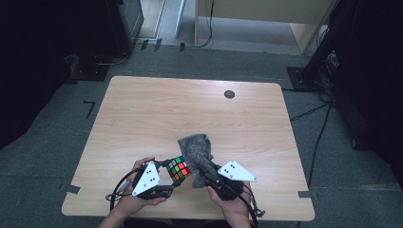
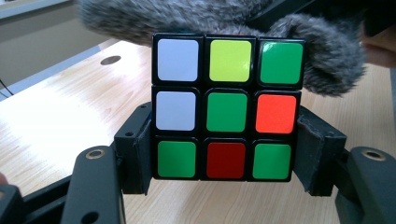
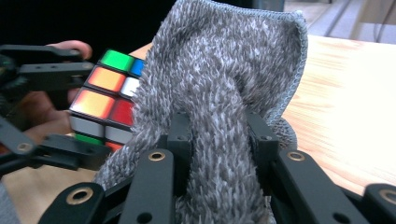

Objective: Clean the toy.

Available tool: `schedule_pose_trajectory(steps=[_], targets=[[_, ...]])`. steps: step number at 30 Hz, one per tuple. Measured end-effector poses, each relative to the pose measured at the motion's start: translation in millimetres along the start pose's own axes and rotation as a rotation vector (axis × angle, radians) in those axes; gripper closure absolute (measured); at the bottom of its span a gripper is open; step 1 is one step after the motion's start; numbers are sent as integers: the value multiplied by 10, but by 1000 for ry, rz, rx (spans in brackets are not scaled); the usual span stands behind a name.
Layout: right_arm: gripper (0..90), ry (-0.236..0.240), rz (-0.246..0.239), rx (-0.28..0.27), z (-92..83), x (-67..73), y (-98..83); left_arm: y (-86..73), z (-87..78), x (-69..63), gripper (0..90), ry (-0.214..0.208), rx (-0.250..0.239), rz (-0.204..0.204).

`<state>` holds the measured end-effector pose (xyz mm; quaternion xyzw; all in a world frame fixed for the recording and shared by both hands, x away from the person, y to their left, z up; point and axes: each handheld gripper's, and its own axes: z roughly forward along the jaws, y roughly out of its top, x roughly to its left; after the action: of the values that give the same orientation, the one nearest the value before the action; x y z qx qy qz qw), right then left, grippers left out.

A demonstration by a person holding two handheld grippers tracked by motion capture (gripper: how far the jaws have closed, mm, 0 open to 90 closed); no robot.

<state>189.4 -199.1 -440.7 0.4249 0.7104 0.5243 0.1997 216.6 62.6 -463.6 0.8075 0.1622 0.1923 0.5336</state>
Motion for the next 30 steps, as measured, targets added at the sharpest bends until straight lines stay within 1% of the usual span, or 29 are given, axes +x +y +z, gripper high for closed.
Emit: schedule_pose_trajectory(steps=[1, 2, 4, 5, 6, 7, 8, 9, 10, 11, 13, 14, 16, 17, 19, 20, 21, 22, 23, 24, 25, 26, 27, 28, 29, 30], targets=[[698, -2, 7, -5, -10, -13, 5, -3, 3, 4, 341, 3, 4, 2], [698, 11, 9, -18, -23, -9, 15, -9, 14, 3, 341, 5, 13, 3], [697, 57, 1, -53, -53, 50, 50, -20, 39, -13, 341, 6, 31, 14], [698, 89, -6, -68, -63, 96, 67, -20, 48, -24, 341, 4, 35, 21], [698, 121, -20, -74, -63, 140, 79, -16, 51, -37, 341, 1, 33, 23], [698, 136, -39, -73, -53, 180, 85, -8, 48, -47, 341, -5, 26, 24], [698, 132, -55, -61, -41, 211, 79, 4, 41, -55, 341, -9, 22, 23], [699, 122, -64, -55, -25, 217, 66, 9, 41, -63, 340, 1, 26, 31], [699, 123, -52, -59, -16, 189, 52, 9, 34, -60, 340, 1, 26, 35], [700, 102, -37, -47, -6, 147, 39, 8, 25, -51, 340, -3, 22, 28], [700, 35, -17, -19, 10, 52, 11, 10, 5, -26, 341, -4, 10, 15], [701, 21, 11, -11, 3, -4, 3, 12, 0, -18, 341, -1, 6, 9], [700, 27, 23, -28, -26, -7, 18, 9, 2, -12, 341, 6, 8, 11], [700, 40, 15, -42, -41, 11, 32, 3, 10, -12, 341, 12, 16, 14], [700, 89, -12, -72, -70, 104, 72, -11, 28, -17, 341, 16, 30, 18], [700, 110, -37, -76, -71, 165, 87, -9, 28, -22, 341, 15, 27, 17], [700, 113, -49, -67, -60, 206, 89, -4, 23, -23, 341, 11, 22, 16], [699, 111, -58, -57, -45, 220, 82, 7, 12, -23, 341, 3, 12, 9], [699, 106, -63, -47, -24, 217, 62, 13, 8, -23, 340, 9, 13, 12], [699, 102, -49, -52, -15, 186, 42, 11, -3, -16, 340, 6, 11, 9], [700, 65, -39, -34, 0, 133, 23, 8, -11, -8, 340, 3, 5, 3], [700, 35, -43, -22, 7, 98, 12, 6, -22, 4, 340, 0, -4, -6], [700, 9, -31, -6, 11, 49, -1, 8, -33, 19, 341, -2, -12, -16], [701, -5, -8, -1, 9, 2, -8, 12, -38, 28, 340, 1, -16, -21], [702, -8, 12, -7, -4, -24, -9, 14, -36, 33, 341, 5, -14, -20], [702, 1, 20, -21, -24, -26, 0, 9, -22, 32, 341, 11, 2, -11]])
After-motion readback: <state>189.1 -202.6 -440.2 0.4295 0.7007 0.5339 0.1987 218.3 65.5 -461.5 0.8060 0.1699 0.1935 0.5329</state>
